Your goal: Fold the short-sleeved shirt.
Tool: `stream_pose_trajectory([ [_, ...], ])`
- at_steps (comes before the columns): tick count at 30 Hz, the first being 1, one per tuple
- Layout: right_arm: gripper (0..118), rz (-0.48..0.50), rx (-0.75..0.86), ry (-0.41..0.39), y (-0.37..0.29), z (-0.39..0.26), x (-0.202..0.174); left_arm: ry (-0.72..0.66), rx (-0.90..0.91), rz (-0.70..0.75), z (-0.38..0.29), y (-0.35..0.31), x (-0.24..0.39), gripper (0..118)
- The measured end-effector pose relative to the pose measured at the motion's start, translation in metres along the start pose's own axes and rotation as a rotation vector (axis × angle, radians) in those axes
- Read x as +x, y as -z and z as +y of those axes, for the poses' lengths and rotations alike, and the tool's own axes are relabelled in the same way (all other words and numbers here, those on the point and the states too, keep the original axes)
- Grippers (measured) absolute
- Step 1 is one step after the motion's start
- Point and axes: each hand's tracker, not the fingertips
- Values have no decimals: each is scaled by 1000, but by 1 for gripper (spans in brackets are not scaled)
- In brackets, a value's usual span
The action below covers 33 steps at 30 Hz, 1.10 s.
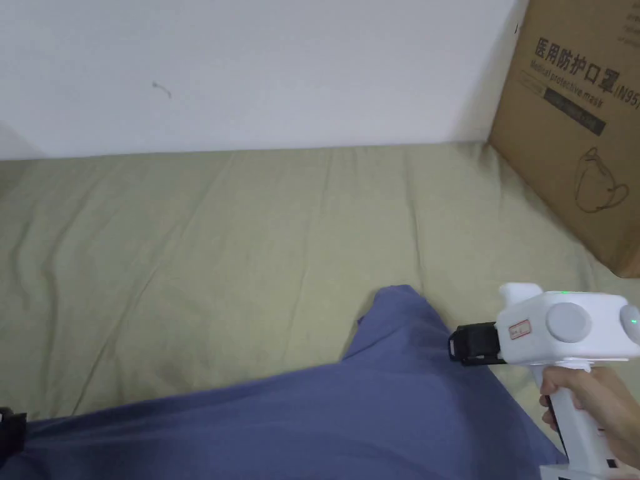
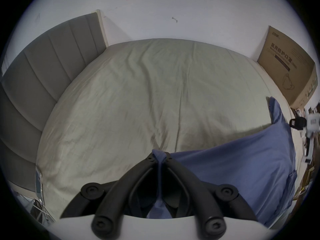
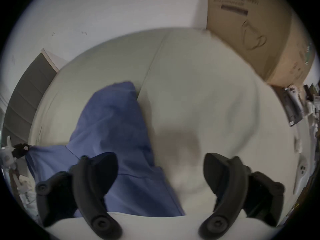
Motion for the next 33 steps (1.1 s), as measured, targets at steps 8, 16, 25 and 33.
stream_pose_trajectory([
  [8,6,-55,-56,-155,9,-8,-31,0,-1,-1,-4,2,1,5],
  [16,5,87,-15,20,-35,9,-21,-12,21,-18,14,-23,-1,5],
  [25,5,131,219,19,-173,62,-21,0,226,-20,99,-109,-1,5],
  [33,5,148,407,57,-290,142,-23,-12,433,-18,203,-188,8,5],
])
